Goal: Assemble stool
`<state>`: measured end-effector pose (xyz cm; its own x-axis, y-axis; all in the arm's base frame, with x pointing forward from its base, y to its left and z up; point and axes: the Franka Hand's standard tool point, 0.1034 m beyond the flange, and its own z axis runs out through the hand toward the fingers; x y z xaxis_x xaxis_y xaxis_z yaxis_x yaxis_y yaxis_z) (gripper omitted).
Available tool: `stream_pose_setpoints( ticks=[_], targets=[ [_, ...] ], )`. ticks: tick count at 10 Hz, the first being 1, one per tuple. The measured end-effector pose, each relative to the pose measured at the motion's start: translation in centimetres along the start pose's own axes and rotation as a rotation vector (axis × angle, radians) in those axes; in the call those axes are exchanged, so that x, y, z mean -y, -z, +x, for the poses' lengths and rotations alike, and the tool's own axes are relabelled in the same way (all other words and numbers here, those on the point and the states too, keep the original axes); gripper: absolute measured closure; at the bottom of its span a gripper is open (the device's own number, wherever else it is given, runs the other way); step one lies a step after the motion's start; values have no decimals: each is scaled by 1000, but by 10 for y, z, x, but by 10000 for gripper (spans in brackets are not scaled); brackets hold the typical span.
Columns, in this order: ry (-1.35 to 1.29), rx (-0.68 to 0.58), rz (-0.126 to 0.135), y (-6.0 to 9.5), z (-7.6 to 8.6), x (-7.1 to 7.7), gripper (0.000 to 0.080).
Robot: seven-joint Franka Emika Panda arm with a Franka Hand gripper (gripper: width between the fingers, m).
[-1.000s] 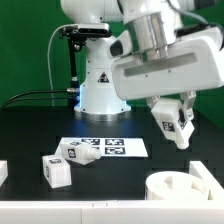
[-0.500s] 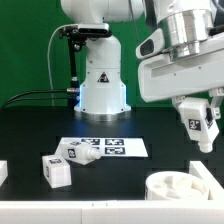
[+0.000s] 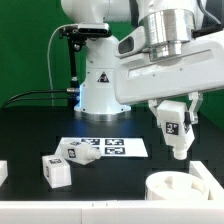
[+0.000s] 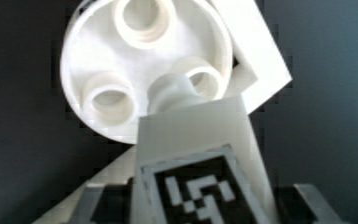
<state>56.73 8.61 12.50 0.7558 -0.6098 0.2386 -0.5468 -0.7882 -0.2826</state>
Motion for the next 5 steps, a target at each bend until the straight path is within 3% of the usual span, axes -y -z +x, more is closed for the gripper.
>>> stream_pose_setpoints(
  ticks=[3,5],
  targets=[
    [12,-7,0,-2,1,-1,479],
    [32,-20,-8,-25,-1,1,479]
  ],
)
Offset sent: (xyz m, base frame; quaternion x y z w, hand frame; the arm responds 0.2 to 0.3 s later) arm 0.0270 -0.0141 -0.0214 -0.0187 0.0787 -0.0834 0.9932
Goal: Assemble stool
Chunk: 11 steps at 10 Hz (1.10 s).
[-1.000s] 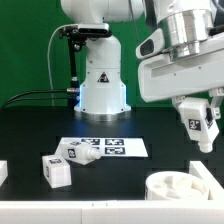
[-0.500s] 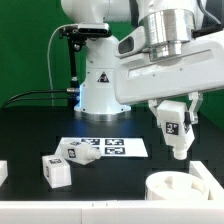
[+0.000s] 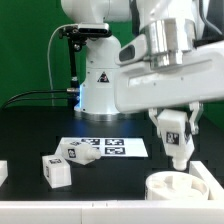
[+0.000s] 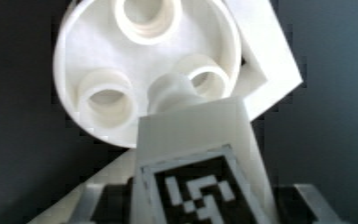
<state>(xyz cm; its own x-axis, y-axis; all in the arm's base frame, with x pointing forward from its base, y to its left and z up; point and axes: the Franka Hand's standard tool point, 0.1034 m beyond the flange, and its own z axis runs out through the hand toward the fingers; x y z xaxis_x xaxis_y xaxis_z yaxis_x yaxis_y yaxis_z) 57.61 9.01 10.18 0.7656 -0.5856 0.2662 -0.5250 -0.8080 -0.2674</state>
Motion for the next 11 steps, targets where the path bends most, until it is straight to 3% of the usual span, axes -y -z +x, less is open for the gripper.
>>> stream_pose_setpoints(
  ticks=[2,7,9,11],
  targets=[
    [29,8,8,-3,-5,21,479],
    [42,10,-1,-10,-4,19,479],
    [46,17,-1,-11,6,26,479],
    [60,11,-6,-13,11,20,479]
  ],
)
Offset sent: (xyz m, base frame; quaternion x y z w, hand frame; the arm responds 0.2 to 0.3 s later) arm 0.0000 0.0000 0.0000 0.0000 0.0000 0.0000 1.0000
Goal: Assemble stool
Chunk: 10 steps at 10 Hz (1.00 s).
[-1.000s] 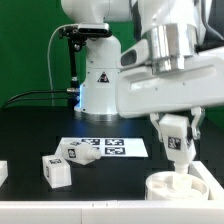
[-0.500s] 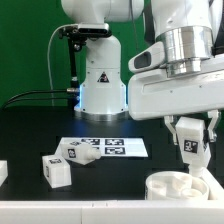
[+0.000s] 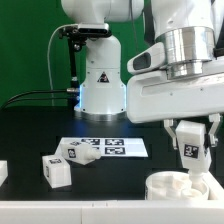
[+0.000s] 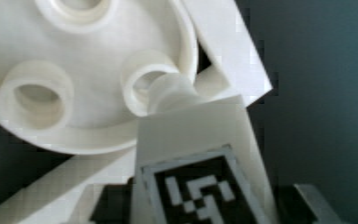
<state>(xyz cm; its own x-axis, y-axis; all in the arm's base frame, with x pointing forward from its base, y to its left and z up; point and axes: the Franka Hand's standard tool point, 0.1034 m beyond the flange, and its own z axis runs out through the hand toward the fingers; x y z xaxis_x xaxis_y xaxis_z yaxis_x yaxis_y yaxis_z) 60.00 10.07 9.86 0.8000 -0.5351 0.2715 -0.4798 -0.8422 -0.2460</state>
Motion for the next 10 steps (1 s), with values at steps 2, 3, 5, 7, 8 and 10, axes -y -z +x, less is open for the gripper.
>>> stream_pose_setpoints(
  ticks=[2,3,5,7,8,10],
  targets=[
    [0,6,-11,-7,-3,-5,479],
    [-1,8,-15,-10,-4,-7,479],
    [-5,1,-15,-15,-3,-7,479],
    [0,1,-15,-20,-2,-3,479],
    [0,4,-18,-22,-4,-5,479],
    [5,1,-21,-26,-7,-5,479]
  ],
)
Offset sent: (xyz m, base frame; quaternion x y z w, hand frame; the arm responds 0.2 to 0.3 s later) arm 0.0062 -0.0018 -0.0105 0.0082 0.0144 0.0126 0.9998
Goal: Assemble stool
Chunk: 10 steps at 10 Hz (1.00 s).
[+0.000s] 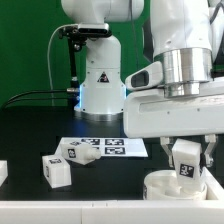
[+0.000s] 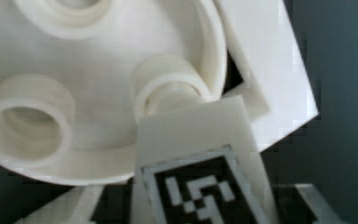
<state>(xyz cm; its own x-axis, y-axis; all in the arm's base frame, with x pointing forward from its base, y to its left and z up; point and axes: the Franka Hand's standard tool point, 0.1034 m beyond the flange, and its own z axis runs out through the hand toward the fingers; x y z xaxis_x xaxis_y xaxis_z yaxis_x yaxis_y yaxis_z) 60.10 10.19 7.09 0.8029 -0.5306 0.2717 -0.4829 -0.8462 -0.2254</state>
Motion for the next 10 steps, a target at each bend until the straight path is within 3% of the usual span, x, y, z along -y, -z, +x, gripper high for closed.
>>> stream_pose_setpoints(
  ticks=[7,10],
  targets=[
    [45,-73,16,-1,-27,0,479],
    [61,-91,18,-1,-24,-3,479]
  ],
)
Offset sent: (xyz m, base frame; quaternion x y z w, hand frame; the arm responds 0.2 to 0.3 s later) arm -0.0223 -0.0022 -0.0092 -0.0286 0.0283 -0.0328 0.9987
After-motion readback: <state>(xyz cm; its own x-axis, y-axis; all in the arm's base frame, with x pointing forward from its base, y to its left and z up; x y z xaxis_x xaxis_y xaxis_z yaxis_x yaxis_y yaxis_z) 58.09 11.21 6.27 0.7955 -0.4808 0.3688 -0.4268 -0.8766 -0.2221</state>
